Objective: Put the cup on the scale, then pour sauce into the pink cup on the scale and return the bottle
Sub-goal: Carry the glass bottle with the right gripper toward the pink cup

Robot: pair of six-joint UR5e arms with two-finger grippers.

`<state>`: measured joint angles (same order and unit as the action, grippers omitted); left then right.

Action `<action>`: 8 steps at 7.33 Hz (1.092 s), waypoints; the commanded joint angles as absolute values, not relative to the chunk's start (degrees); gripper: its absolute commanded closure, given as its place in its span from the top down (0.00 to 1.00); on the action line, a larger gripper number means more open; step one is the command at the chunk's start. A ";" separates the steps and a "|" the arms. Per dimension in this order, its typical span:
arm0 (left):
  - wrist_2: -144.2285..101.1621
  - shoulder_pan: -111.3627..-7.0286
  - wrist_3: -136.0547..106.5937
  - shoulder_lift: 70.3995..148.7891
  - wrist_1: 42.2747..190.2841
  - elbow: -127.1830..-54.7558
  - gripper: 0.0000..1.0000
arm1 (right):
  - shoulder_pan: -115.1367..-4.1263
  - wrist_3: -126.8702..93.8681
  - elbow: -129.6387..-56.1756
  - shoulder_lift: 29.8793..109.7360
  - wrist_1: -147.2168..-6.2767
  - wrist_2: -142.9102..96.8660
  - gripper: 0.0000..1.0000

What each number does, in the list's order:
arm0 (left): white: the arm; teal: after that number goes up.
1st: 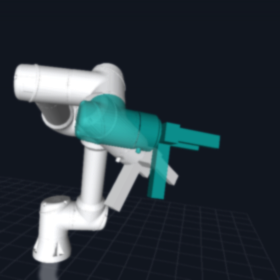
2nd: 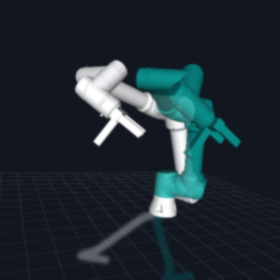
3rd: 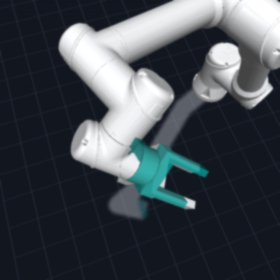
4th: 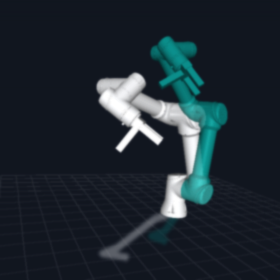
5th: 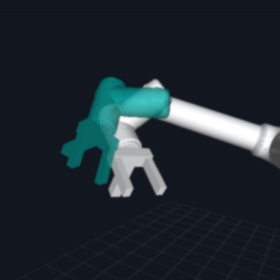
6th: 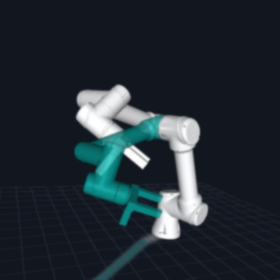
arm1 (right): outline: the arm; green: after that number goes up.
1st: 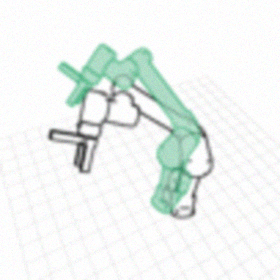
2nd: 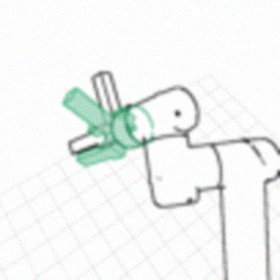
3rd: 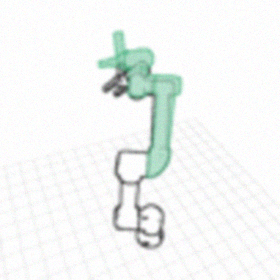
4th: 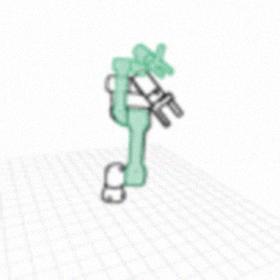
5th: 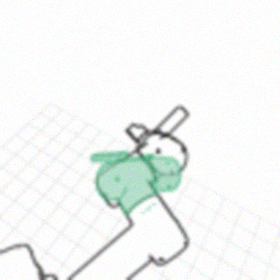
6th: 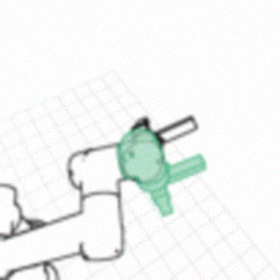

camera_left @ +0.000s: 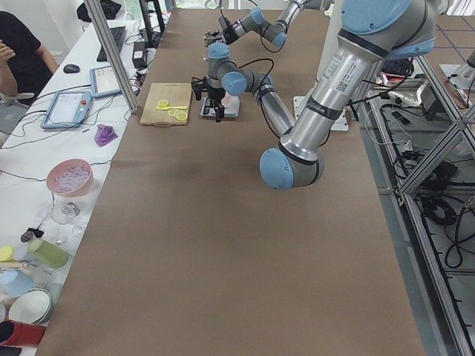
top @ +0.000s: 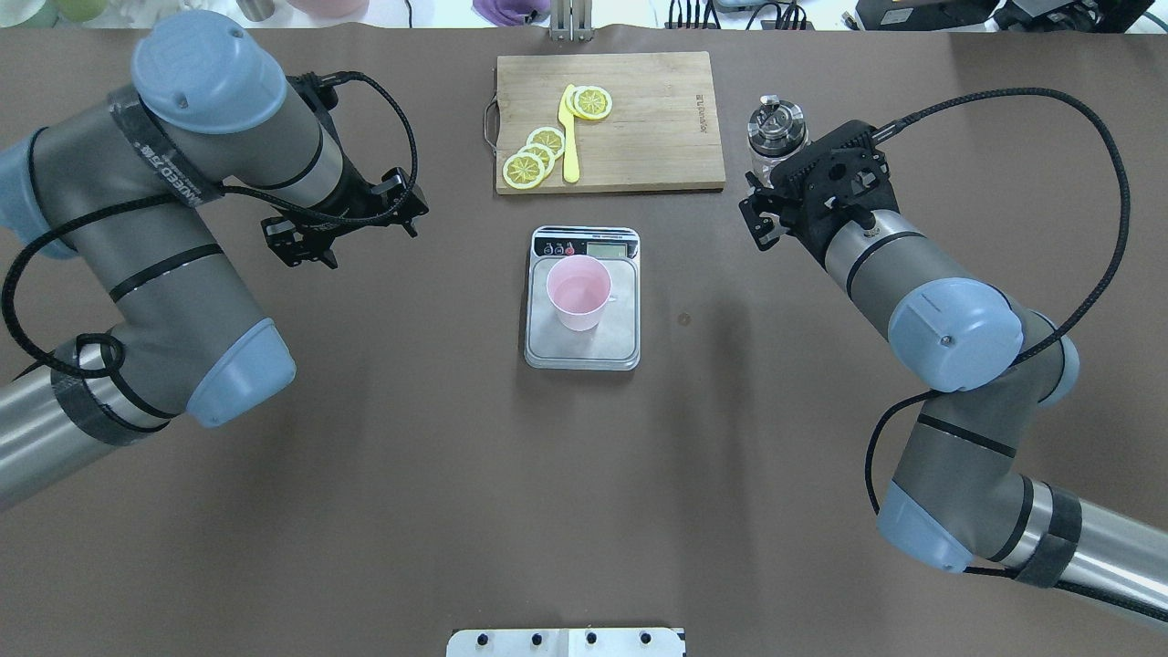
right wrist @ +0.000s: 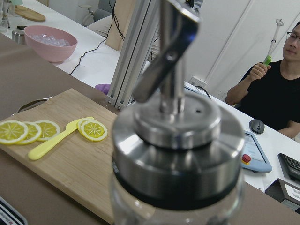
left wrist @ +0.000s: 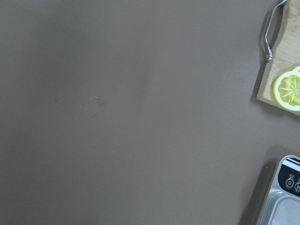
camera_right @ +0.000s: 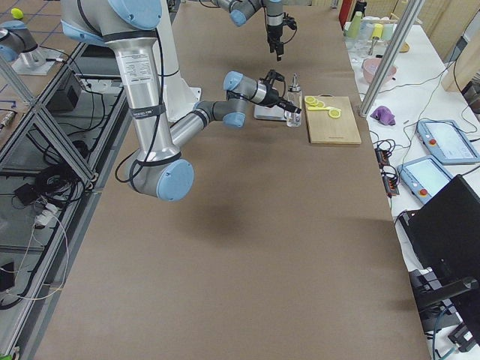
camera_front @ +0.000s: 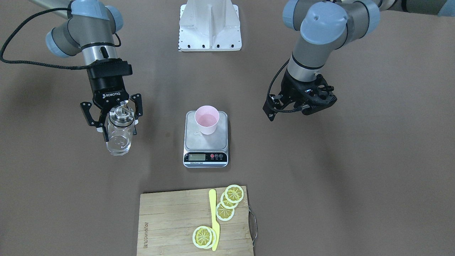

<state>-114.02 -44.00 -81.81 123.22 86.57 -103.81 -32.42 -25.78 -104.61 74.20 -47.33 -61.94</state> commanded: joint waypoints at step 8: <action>-120.32 -54.04 -64.19 114.98 86.13 -106.35 0.98 | -24.80 -11.78 -102.67 71.20 -56.25 -44.49 0.00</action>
